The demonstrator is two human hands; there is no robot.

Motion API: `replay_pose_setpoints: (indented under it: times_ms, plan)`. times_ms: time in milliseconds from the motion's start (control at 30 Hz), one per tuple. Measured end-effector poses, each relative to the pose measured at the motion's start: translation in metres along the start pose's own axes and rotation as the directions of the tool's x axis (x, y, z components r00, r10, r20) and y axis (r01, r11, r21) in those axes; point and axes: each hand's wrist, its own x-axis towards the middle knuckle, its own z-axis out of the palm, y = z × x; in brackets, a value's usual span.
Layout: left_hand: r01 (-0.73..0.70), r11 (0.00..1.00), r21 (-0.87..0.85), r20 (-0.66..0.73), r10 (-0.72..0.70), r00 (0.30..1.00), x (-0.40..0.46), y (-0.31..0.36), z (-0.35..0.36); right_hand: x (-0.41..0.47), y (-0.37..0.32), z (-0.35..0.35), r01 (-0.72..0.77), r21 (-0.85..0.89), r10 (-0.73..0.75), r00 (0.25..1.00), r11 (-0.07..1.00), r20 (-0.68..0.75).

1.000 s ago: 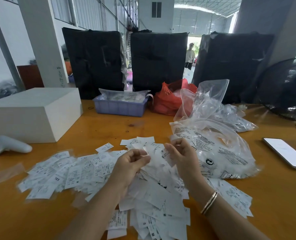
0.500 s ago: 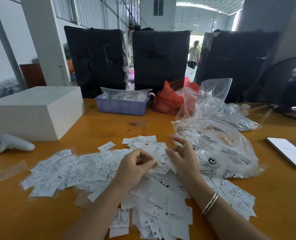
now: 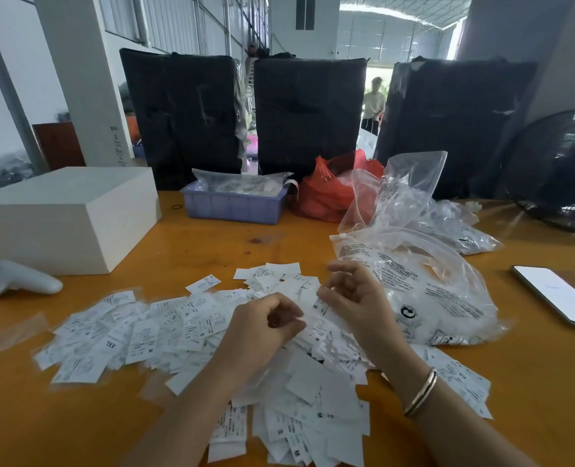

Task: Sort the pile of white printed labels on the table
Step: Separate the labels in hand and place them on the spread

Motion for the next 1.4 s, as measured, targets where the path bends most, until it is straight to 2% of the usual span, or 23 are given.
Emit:
replay_pose_setpoints:
  times_ms: [200, 367, 567, 833, 1100, 1233, 1333, 1400]
  plan:
    - [0.012, 0.998, -0.065, 0.044, -0.009, 0.999, -0.001, 0.000, 0.001, -0.003, 0.005, 0.001, 0.028, -0.134, -0.013, 0.994, 0.991, 0.110]
    - [0.015, 0.996, -0.093, 0.103, -0.006, 0.995, 0.000, 0.001, 0.000, 0.000, 0.005, 0.000, 0.080, -0.271, -0.050, 0.992, 0.959, 0.115]
    - [0.017, 0.997, -0.078, 0.103, -0.009, 0.995, 0.000, 0.003, -0.002, 0.002, 0.005, -0.007, 0.094, -0.242, -0.085, 0.995, 0.966, 0.046]
    - [0.044, 0.995, -0.088, 0.103, -0.035, 0.994, 0.000, 0.003, -0.002, 0.000, 0.001, -0.001, 0.121, -0.186, -0.112, 0.992, 0.975, 0.058]
    - [0.044, 0.992, -0.119, 0.117, -0.030, 0.993, -0.001, 0.001, -0.002, -0.002, 0.005, 0.003, 0.107, -0.204, -0.085, 0.990, 0.973, 0.111]
    - [0.043, 0.984, -0.171, 0.134, -0.020, 0.991, -0.001, 0.001, 0.000, -0.003, 0.005, 0.007, 0.056, -0.177, -0.034, 0.992, 0.983, 0.121]
    - [0.057, 0.976, -0.211, 0.063, -0.044, 0.997, 0.002, 0.002, -0.003, -0.006, 0.004, 0.001, -0.115, 0.020, 0.113, 0.990, 0.993, 0.087]
    - [0.059, 0.971, -0.230, 0.008, -0.059, 0.998, 0.004, 0.002, -0.006, -0.008, 0.005, -0.003, -0.203, 0.033, 0.198, 0.973, 0.979, 0.121]
